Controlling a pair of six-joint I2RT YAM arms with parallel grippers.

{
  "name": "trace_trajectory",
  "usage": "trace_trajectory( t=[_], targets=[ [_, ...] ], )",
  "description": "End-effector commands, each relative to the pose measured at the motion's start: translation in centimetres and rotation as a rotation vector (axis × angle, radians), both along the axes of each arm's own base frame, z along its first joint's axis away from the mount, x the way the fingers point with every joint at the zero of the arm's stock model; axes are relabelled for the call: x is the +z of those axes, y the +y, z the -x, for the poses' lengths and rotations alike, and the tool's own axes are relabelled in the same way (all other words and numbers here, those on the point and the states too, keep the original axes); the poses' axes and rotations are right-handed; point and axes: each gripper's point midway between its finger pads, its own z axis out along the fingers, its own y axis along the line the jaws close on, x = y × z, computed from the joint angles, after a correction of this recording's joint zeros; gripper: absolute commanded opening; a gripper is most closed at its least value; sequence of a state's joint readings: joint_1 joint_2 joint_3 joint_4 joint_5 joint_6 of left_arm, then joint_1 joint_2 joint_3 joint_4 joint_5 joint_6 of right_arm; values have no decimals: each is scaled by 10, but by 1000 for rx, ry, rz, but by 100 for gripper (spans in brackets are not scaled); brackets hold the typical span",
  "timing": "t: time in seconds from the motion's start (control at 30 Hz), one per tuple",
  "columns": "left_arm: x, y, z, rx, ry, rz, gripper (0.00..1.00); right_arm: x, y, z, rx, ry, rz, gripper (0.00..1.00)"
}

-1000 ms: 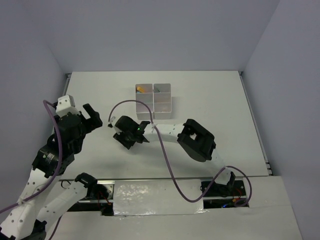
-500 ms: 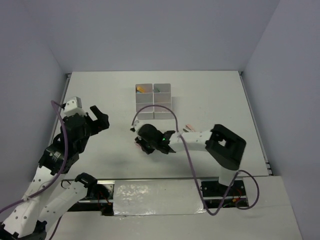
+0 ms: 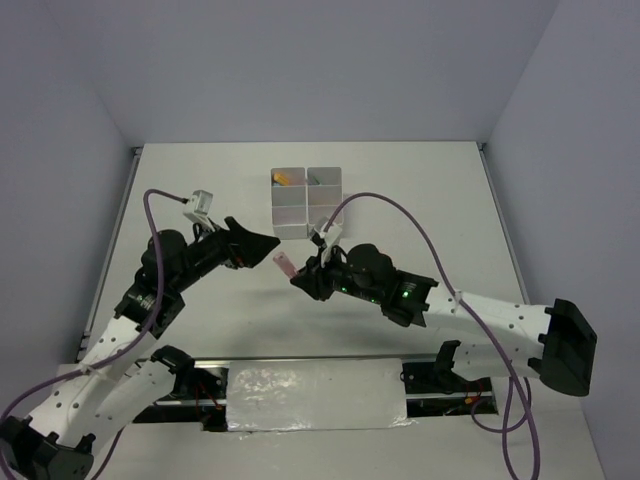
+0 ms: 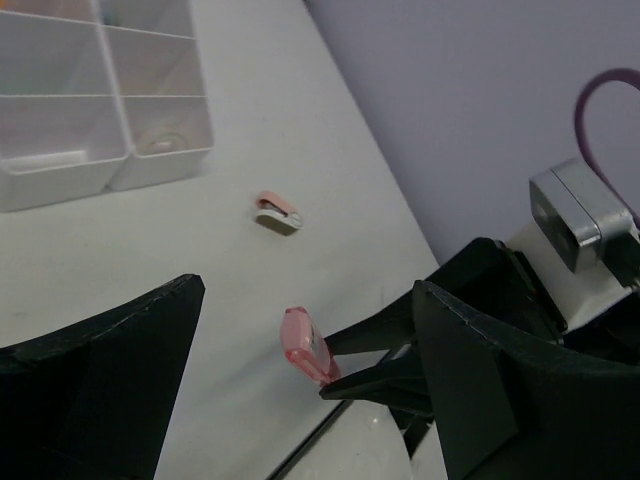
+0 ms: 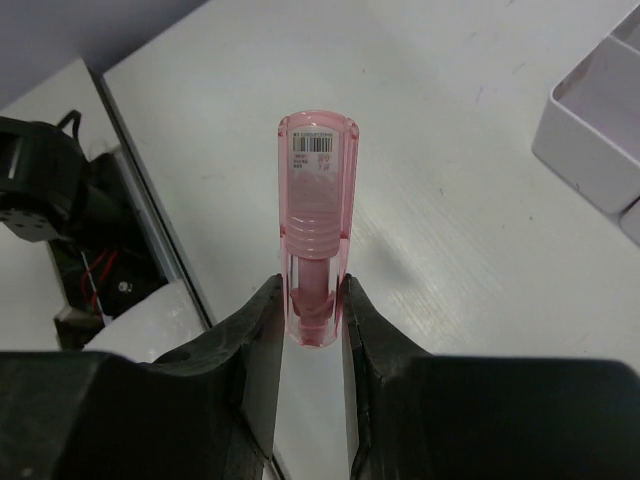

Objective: Sort the stationery into containers
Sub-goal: Pick up the stationery from the center of the board, then place the stationery in the storage box.

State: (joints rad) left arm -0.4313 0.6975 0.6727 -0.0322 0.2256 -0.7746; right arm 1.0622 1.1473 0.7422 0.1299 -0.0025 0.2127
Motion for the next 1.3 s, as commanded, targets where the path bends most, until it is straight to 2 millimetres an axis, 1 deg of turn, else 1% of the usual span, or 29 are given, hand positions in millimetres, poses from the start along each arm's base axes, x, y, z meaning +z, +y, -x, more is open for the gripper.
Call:
trace_trajectory(
  t=[0.0,0.13,0.17,0.23,0.27,0.33,0.4,0.43,0.5,0.6,0.67,0.7,0.73,0.77,0.8,0.83,0.87,0.9,0.93,0.97,1.0,1.03,1.07,1.1,1.13,1.17,1.2,1.23,1.27],
  targets=[
    [51,-26,20,-191,-144,150,98,27,-4,4,0,-31,-85,7],
    [49,-34,24,-243,-127,183,91,41,-5,5,2,-50,-103,7],
    [48,-37,26,-257,-121,189,89,48,-4,4,2,-58,-114,7],
    [39,-40,21,-252,-93,169,82,54,-5,0,-20,-73,-125,8],
    [36,-40,19,-237,-82,159,82,59,-5,-1,-21,-82,-132,8],
    [33,-42,17,-232,-73,145,79,61,-5,-2,-26,-85,-129,8],
    [30,-46,16,-234,-59,134,76,68,-5,-7,-46,-105,-131,8],
    [28,-46,14,-231,-57,128,76,68,-5,-7,-46,-104,-130,8],
    [27,-50,15,-242,-52,128,71,72,-4,-10,-57,-114,-128,8],
    [29,-58,20,-275,-54,144,61,70,-3,-20,-94,-117,-99,8],
    [32,-63,23,-294,-60,148,52,73,0,-24,-105,-121,-94,8],
    [33,-64,23,-297,-64,144,45,73,1,-25,-108,-124,-82,8],
    [34,-64,23,-296,-66,139,25,73,1,-27,-112,-125,-75,8],
    [33,-62,19,-272,-66,129,14,74,3,-27,-105,-129,-73,9],
    [34,-60,17,-259,-76,105,4,72,4,-26,-93,-128,-68,12],
    [36,-57,11,-222,-86,88,0,71,6,-21,-70,-127,-70,17],
    [41,-54,7,-201,-102,79,0,69,5,-20,-66,-122,-71,28],
    [39,-51,3,-181,-119,43,0,69,3,-20,-71,-119,-78,58],
    [38,-49,-2,-158,-125,18,0,67,-4,-21,-103,-117,-82,76],
    [44,-42,-14,-88,-149,-6,0,65,-10,-24,-138,-106,-88,99],
    [36,-37,-26,-49,-162,-64,0,60,-22,-30,-189,-88,-69,100],
    [37,-34,-35,-9,-186,-88,0,60,-33,-32,-236,-62,-82,100],
    [27,-27,-53,62,-200,-147,0,58,-47,-41,-307,-52,-76,100],
    [26,-27,-59,75,-229,-168,0,49,-60,-41,-345,-27,-41,100],
    [31,-25,-72,123,-283,-166,0,52,-73,-41,-386,-17,-65,100],
    [19,-20,-90,186,-292,-225,0,52,-85,-44,-433,-15,-66,100],
    [17,-19,-99,211,-311,-241,0,54,-98,-42,-454,-6,-74,100],
    [27,-19,-111,247,-361,-235,0,58,-104,-39,-454,4,-89,100],
    [11,-18,-128,287,-366,-306,0,53,-111,-36,-460,26,-69,100]
  ],
)
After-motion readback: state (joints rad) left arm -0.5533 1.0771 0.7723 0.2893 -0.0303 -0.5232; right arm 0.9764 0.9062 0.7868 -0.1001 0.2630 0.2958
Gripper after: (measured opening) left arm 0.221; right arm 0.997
